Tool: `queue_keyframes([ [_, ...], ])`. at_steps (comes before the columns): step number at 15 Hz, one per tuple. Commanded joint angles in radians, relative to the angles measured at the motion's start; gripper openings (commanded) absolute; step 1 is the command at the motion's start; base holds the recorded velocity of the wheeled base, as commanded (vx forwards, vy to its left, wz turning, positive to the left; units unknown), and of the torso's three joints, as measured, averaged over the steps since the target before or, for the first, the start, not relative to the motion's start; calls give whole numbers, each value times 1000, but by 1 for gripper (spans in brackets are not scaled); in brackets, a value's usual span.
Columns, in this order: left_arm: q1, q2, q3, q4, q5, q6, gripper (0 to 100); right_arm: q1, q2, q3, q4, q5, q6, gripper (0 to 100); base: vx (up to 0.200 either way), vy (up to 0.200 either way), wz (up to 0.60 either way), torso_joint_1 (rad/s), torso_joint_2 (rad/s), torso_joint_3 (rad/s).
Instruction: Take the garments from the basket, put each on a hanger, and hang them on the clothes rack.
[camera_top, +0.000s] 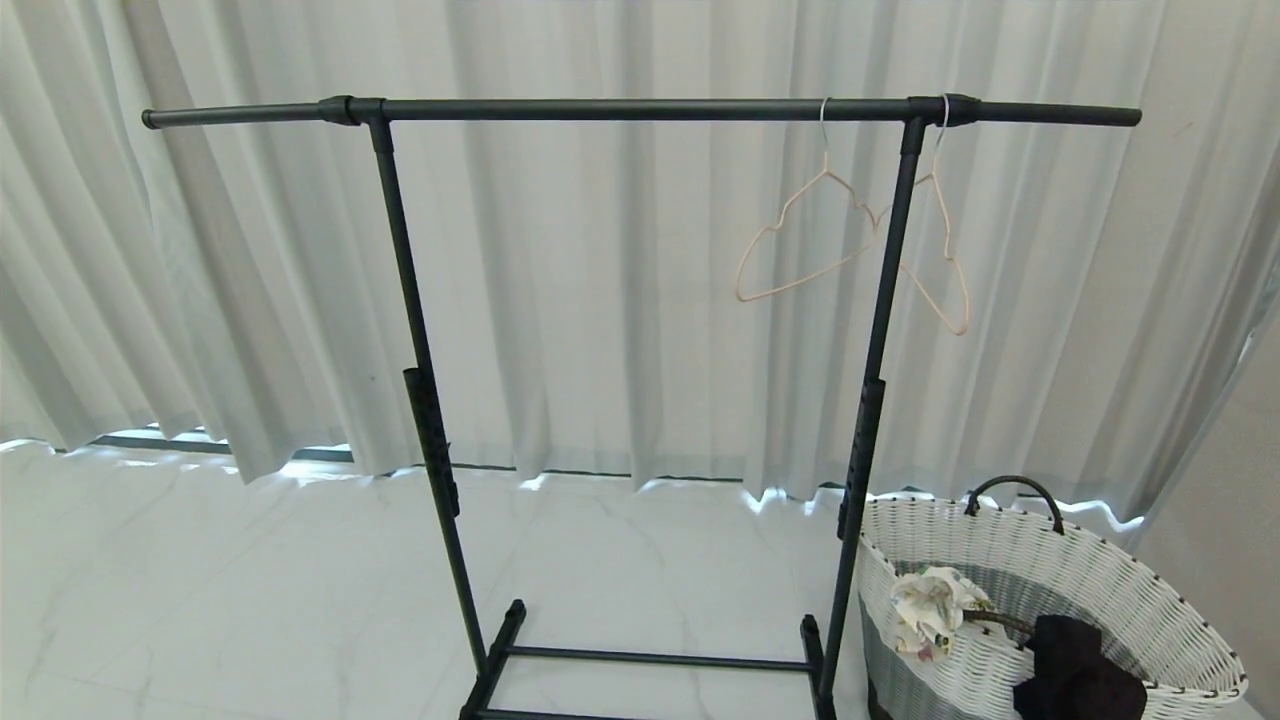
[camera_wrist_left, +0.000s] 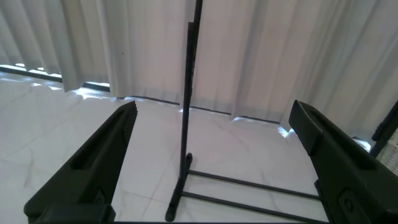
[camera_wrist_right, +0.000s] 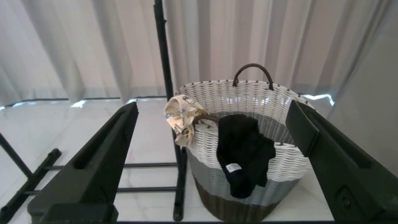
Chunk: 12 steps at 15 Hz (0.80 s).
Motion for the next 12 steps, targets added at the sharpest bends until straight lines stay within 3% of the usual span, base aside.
queue_keyframes([
  [1,0,1,0,0,1,0,100,1,0,0,0,-1,3,100,200,0,0,-7,2,7],
  [4,0,1,0,0,1,2,100,1,0,0,0,-1,3,100,200,0,0,7,2,-1],
  [9,0,1,0,0,1,2,100,1,0,0,0,1,0,100,0,0,0,0,0,0],
  [12,0,1,0,0,1,3,100,1,0,0,0,1,-2,100,-133,-200,0,-1,4,5],
])
